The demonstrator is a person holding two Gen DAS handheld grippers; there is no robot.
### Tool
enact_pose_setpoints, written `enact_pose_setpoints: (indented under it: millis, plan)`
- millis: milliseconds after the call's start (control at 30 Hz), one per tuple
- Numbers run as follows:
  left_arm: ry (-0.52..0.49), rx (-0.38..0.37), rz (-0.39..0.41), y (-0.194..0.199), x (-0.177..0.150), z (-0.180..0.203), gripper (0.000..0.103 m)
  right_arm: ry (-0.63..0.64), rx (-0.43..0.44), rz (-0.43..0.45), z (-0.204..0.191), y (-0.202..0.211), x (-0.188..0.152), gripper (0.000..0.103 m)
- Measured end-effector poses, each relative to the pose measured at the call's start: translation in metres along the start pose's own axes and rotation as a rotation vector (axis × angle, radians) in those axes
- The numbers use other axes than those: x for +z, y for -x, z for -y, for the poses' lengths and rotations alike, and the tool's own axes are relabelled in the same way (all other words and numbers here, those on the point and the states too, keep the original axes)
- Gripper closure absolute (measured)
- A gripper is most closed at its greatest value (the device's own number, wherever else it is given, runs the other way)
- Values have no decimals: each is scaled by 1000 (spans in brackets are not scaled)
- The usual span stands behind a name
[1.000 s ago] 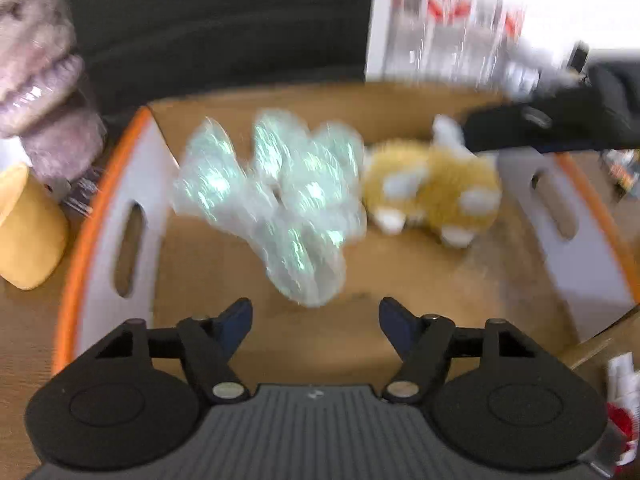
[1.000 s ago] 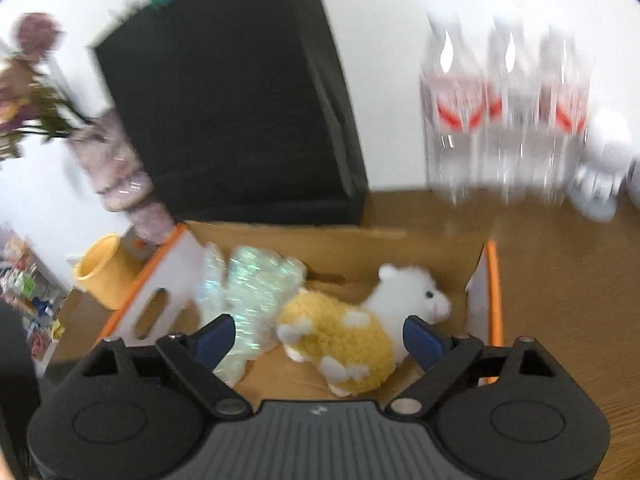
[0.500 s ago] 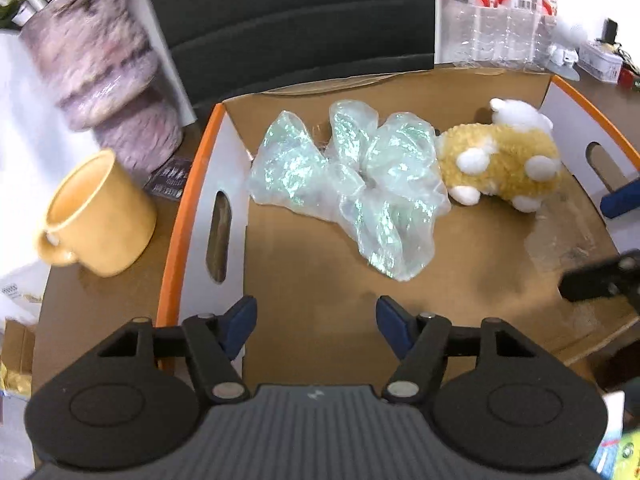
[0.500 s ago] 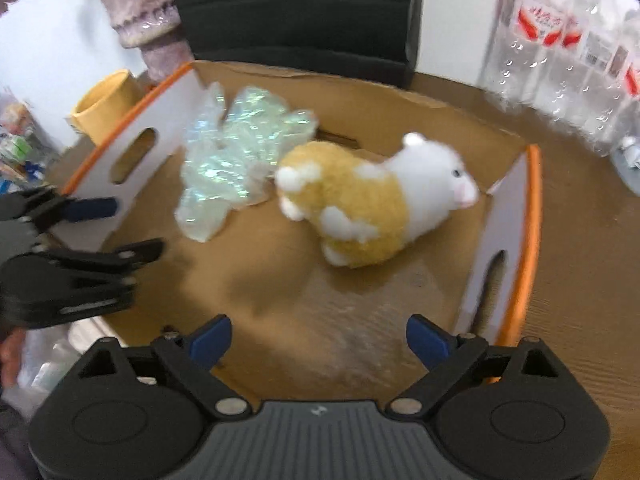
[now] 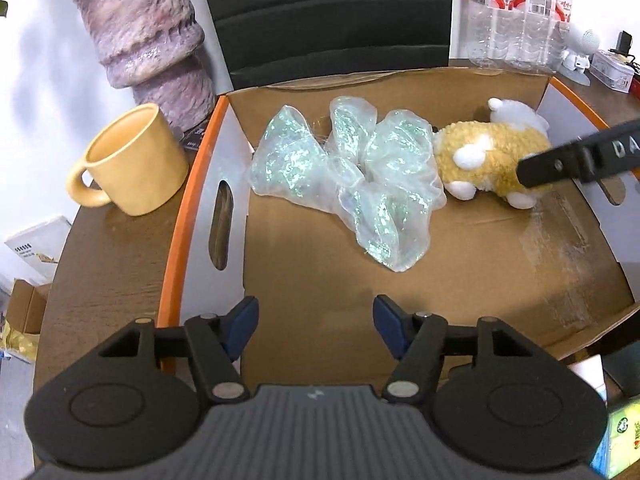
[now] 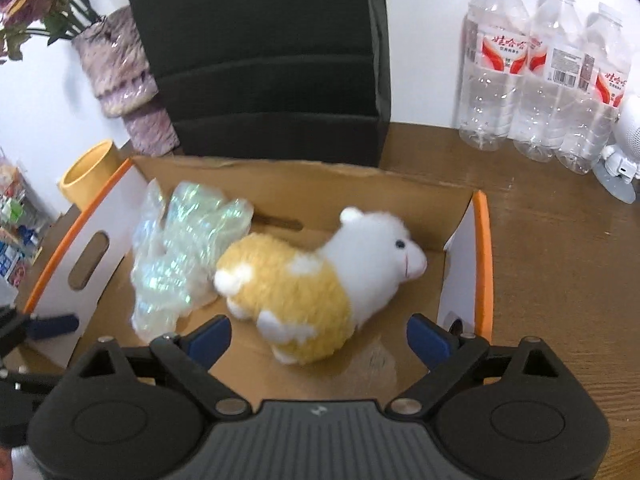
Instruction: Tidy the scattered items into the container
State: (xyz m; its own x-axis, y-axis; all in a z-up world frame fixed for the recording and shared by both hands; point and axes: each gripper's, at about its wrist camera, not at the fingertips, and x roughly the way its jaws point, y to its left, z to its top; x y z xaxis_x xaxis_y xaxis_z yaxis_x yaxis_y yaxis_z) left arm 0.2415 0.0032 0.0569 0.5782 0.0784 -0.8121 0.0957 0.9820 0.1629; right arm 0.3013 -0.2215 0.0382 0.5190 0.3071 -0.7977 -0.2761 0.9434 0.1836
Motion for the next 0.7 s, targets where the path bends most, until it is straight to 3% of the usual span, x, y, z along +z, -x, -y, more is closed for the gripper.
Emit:
enact_pose_setpoints:
  millis: [233, 300, 467, 567, 700]
  plan:
    - [31, -55, 4, 13, 3, -6, 37, -41, 2, 25, 0, 4, 2, 11]
    - [41, -66, 26, 22, 3, -9, 31, -18, 31, 33, -13, 19, 1, 9]
    - [88, -92, 69, 47, 4, -22, 25, 33, 23, -70, -35, 50, -25, 7]
    - [103, -46, 62, 63, 4, -26, 20, 1, -32, -127, -35, 59, -34, 7]
    - [116, -42, 28, 78, -14, -27, 19, -38, -40, -120, -38, 85, -51, 7]
